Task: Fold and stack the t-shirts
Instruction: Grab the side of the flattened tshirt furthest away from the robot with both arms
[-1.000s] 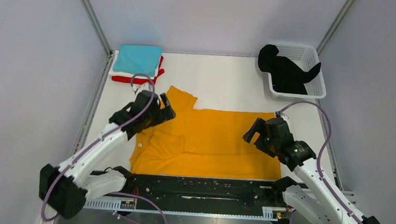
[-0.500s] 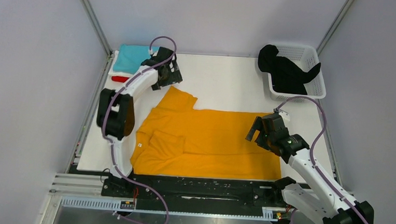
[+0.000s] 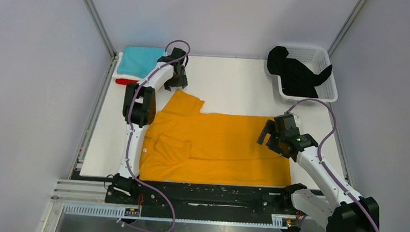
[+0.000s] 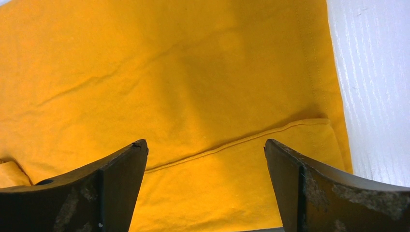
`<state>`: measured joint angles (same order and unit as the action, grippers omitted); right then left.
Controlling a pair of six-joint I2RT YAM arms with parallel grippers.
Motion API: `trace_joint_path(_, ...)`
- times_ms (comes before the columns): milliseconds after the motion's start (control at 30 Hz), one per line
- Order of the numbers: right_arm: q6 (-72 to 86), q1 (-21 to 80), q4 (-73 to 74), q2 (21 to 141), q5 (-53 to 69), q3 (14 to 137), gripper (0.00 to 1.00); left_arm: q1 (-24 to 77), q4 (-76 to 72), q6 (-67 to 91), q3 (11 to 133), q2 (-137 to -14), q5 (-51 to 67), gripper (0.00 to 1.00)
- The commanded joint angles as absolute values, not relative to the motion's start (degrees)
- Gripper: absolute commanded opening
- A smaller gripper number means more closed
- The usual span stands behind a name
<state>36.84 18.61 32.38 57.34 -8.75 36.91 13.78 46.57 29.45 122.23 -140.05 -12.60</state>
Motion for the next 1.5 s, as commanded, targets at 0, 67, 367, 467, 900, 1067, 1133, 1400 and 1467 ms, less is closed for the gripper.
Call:
trace_joint_path(0,35.8,17.8,31.6,57.4,-9.0,37.6,0.99,13.9,47.0,29.0,122.4,-139.8,-12.6,0.57)
trace_joint_path(67,35.6,17.5,31.6,57.1,-9.6,37.7,0.99,13.9,47.1,28.8,121.3,-139.6,-12.9,0.50)
trace_joint_path(367,34.7,15.5,31.6,57.2,-11.7,39.0,0.99,15.6,47.8,27.7,117.2,-137.4,-13.4,0.18)
trace_joint_path(467,34.2,14.8,31.6,57.7,-13.5,40.1,0.99,15.9,47.1,28.1,115.2,-135.1,-14.4,0.00)
trace_joint_path(900,27.9,8.0,28.1,77.2,-21.2,53.5,1.00,18.7,37.1,28.6,95.4,-117.1,-10.6,0.00)
trace_joint_path(1067,-1.6,7.8,21.5,87.7,-7.1,61.5,0.97,19.5,35.1,29.3,90.4,-113.1,-7.9,0.00)
trace_joint_path(1133,-10.9,7.9,19.2,90.1,0.4,63.0,0.99,19.8,35.1,29.2,89.4,-112.6,-8.0,0.00)
trace_joint_path(1400,-30.3,6.6,23.8,97.0,2.9,68.9,0.99,19.9,33.9,29.3,85.4,-109.2,-9.0,0.00)
trace_joint_path(1467,-30.7,5.9,26.6,99.8,4.3,71.7,0.99,19.9,33.4,29.3,84.4,-108.1,-8.8,0.00)
